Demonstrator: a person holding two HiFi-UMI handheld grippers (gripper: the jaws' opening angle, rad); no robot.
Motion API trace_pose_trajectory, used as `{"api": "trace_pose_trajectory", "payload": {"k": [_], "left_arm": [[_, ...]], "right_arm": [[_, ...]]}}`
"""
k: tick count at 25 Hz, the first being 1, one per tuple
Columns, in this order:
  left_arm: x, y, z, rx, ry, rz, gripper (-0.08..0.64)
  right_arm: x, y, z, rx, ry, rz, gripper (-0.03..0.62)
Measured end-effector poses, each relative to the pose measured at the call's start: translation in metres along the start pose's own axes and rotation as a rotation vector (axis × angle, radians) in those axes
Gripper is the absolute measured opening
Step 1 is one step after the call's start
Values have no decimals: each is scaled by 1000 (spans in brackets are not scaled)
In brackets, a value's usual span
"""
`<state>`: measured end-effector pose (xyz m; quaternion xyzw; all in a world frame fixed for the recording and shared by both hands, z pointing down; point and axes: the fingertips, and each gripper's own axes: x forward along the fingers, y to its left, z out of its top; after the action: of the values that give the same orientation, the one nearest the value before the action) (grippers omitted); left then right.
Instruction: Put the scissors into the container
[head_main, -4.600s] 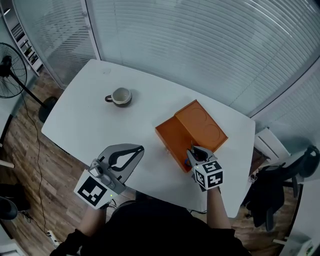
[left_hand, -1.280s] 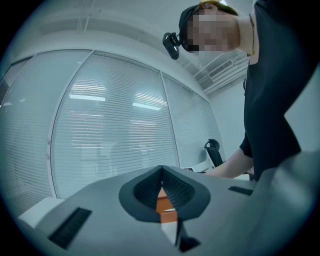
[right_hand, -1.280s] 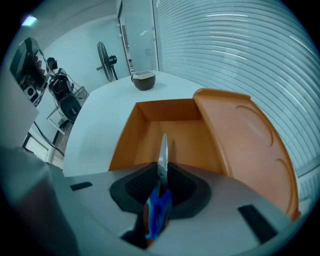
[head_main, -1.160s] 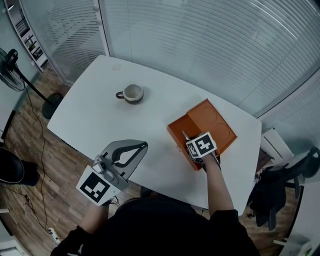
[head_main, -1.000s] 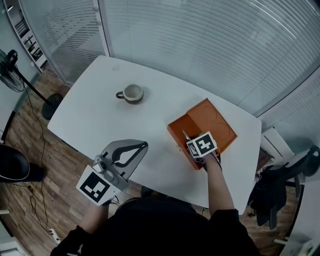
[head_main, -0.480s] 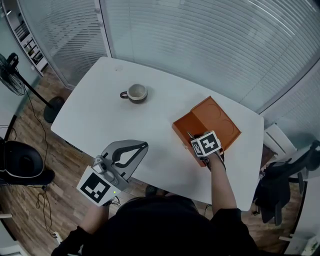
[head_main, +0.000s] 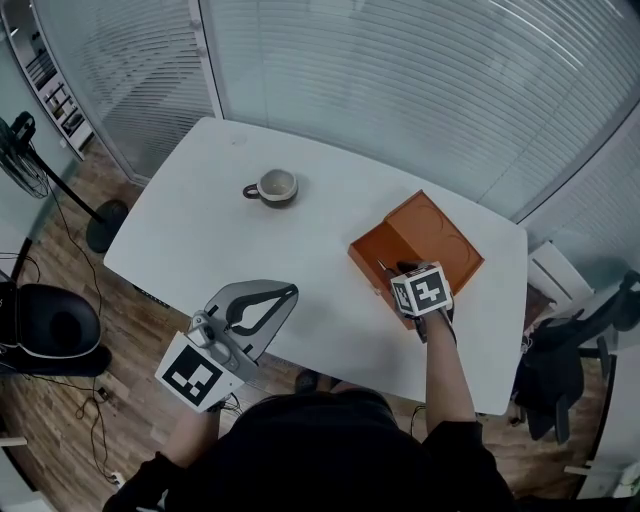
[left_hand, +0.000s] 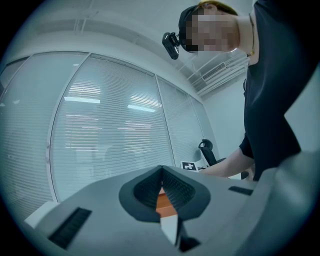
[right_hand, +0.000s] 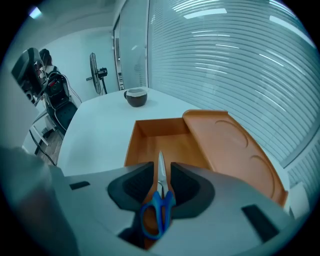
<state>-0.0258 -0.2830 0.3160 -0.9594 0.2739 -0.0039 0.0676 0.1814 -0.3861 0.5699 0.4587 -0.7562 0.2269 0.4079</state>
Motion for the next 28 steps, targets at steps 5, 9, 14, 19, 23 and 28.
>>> {"api": "trace_pose_trajectory", "payload": {"k": [5, 9, 14, 19, 23, 28], "left_arm": [[3, -2, 1, 4, -3, -31, 12], [6, -3, 2, 7, -7, -52, 12], [8, -2, 2, 10, -14, -65, 12], [13, -2, 3, 6, -24, -77, 12], [17, 1, 4, 9, -26, -80, 12], [20, 1, 5, 7, -30, -87, 12]], "right_arm": [[-18, 2, 17, 20, -101, -30, 114], [-36, 3, 33, 32, -207, -60, 114], [-64, 5, 55, 40, -364, -105, 114], [-98, 7, 75, 40, -523, -159, 107], [-122, 10, 86, 46, -613, -177, 101], [-149, 17, 95, 51, -719, -190, 87]]}}
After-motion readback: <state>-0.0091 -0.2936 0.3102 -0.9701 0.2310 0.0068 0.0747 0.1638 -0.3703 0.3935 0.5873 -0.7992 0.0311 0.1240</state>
